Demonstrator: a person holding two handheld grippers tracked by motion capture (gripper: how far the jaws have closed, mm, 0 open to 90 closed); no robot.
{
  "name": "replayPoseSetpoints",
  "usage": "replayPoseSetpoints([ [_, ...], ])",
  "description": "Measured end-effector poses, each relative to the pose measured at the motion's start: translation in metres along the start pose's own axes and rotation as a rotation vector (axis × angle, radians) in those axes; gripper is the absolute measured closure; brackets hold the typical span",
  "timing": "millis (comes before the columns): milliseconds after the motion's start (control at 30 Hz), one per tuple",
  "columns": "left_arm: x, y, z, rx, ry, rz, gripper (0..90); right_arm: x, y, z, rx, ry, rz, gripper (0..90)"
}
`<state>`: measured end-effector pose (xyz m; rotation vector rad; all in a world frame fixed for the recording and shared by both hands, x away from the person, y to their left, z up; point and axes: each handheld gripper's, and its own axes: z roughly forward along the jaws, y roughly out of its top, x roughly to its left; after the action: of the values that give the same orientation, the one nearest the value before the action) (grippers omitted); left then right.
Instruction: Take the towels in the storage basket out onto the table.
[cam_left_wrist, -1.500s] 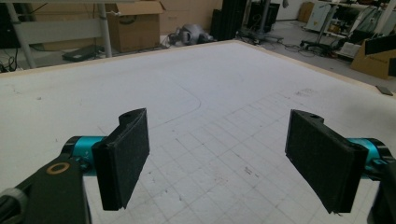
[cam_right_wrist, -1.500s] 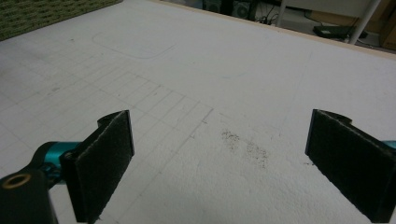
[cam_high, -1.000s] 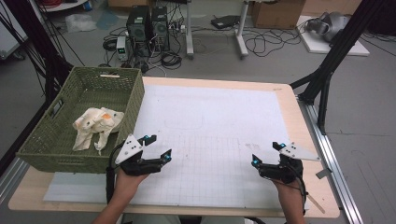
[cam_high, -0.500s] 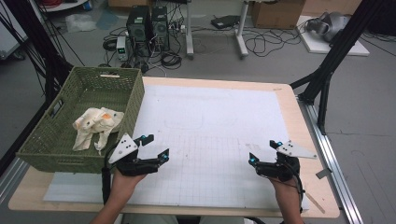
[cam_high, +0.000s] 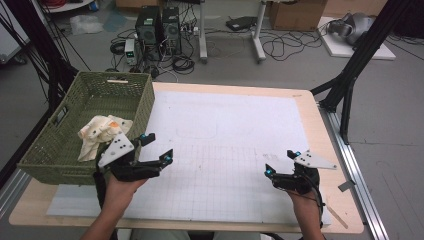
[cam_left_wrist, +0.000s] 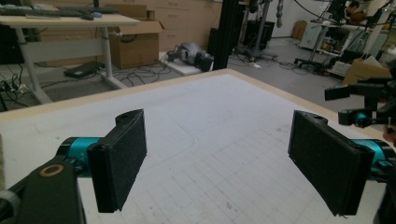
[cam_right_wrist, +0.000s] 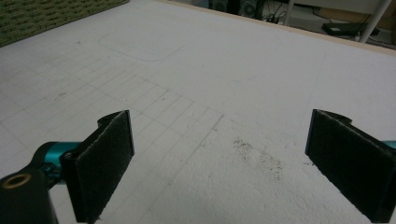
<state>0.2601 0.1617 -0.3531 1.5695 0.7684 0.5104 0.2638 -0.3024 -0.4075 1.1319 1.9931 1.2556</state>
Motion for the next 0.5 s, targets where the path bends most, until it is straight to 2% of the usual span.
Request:
replayPoseSetpoints([
  [33,0.005,0.011,-0.005,-0.014,-0.001,-0.005,19.2,0.0,0.0,0.0,0.004,0.001,0.003,7.1],
  [67,0.005,0.011,-0.005,-0.014,-0.001,-0.005,19.1,0.0,0.0,0.0,0.002,0.0,0.001,7.1],
  [133,0.013,0.027,-0.014,-0.023,0.015,-0.003,19.2,0.0,-0.001,-0.001,0.007,0.002,0.007,7.1],
  [200,0.017,0.032,-0.017,-0.024,0.025,0.004,19.4,-0.001,-0.001,-0.001,0.004,0.001,0.006,7.1],
  [333,0.034,0.049,-0.03,-0.024,0.065,0.018,19.6,-0.002,0.0,-0.001,0.001,0.004,0.009,7.1],
  [400,0.045,0.055,-0.036,-0.028,0.083,0.006,19.6,-0.001,0.0,0.0,0.004,0.007,0.007,7.1],
  [433,0.057,0.059,-0.042,-0.027,0.109,-0.004,19.6,-0.001,0.0,0.0,0.005,0.01,0.005,7.1],
  [500,0.062,0.06,-0.045,-0.025,0.122,-0.01,19.6,0.0,0.0,0.001,0.004,0.012,0.005,7.1],
])
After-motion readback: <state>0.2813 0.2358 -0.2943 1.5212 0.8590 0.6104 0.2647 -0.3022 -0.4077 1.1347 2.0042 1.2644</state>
